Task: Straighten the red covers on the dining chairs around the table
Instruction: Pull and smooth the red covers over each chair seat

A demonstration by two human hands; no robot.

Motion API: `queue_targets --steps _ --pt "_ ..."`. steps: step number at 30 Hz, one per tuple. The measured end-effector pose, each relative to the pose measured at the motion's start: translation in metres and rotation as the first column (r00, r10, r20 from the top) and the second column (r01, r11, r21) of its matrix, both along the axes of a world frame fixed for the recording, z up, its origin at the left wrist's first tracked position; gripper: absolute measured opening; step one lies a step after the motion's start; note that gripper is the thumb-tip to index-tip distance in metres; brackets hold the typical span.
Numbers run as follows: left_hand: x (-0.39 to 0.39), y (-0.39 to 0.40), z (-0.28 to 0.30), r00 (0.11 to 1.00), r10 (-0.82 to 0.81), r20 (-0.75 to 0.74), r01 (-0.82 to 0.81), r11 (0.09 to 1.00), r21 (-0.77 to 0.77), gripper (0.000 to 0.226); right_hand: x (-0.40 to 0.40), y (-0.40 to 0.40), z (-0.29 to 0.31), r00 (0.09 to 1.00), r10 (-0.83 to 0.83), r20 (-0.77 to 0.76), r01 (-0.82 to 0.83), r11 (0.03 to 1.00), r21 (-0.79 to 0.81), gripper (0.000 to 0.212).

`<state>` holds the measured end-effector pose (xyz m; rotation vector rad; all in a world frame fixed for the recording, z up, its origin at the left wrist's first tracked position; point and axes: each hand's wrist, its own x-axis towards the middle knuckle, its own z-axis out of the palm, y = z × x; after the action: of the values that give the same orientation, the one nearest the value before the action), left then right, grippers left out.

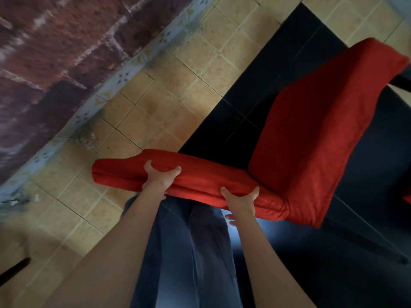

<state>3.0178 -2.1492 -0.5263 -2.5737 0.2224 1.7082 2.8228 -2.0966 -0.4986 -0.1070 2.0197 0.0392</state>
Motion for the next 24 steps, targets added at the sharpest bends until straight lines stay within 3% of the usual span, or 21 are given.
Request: queue_targets --steps 2,4,6,8,10,14,16,18,21,24 --pt "0.021 0.003 0.008 0.985 -0.033 -0.169 0.038 0.999 0.028 0.097 0.005 0.0 0.005 0.991 0.136 -0.002 -0.136 0.991 0.013 0.116" --pt "0.047 0.008 0.015 0.959 -0.167 -0.23 0.171 0.985 -0.005 0.094 0.015 -0.001 0.006 0.961 0.275 -0.031 -0.274 0.961 0.017 0.116" --pt "0.075 0.014 0.019 0.936 -0.338 -0.096 0.319 0.933 -0.168 0.086 0.029 -0.005 0.009 0.929 0.363 -0.078 -0.363 0.932 0.016 0.117" --pt "0.099 0.015 0.025 0.893 -0.434 0.115 0.448 0.838 -0.313 0.069 0.046 -0.011 0.012 0.894 0.433 -0.12 -0.435 0.901 0.012 0.118" --pt "0.118 0.014 0.03 0.832 -0.504 0.231 0.554 0.726 -0.407 0.057 0.063 -0.017 0.016 0.843 0.512 -0.165 -0.516 0.856 0.016 0.116" --pt "0.143 0.002 0.024 0.581 -0.721 0.378 0.804 0.436 -0.404 0.063 0.092 -0.028 0.014 0.685 0.676 -0.274 -0.717 0.693 -0.083 0.109" --pt "0.151 -0.006 0.019 0.479 -0.8 0.361 0.862 0.349 -0.368 0.073 0.106 -0.036 0.008 0.569 0.779 -0.265 -0.821 0.559 -0.117 0.108" --pt "0.157 -0.01 0.013 0.432 -0.847 0.311 0.876 0.311 -0.368 0.08 0.12 -0.043 0.001 0.475 0.859 -0.192 -0.879 0.456 -0.137 0.109" --pt "0.166 -0.01 0.004 0.475 -0.833 0.284 0.837 0.328 -0.438 0.083 0.138 -0.051 -0.01 0.462 0.884 -0.074 -0.878 0.445 -0.177 0.109" --pt "0.172 -0.009 -0.005 0.483 -0.835 0.264 0.826 0.333 -0.455 0.088 0.148 -0.053 -0.02 0.407 0.909 -0.088 -0.907 0.391 -0.159 0.108"
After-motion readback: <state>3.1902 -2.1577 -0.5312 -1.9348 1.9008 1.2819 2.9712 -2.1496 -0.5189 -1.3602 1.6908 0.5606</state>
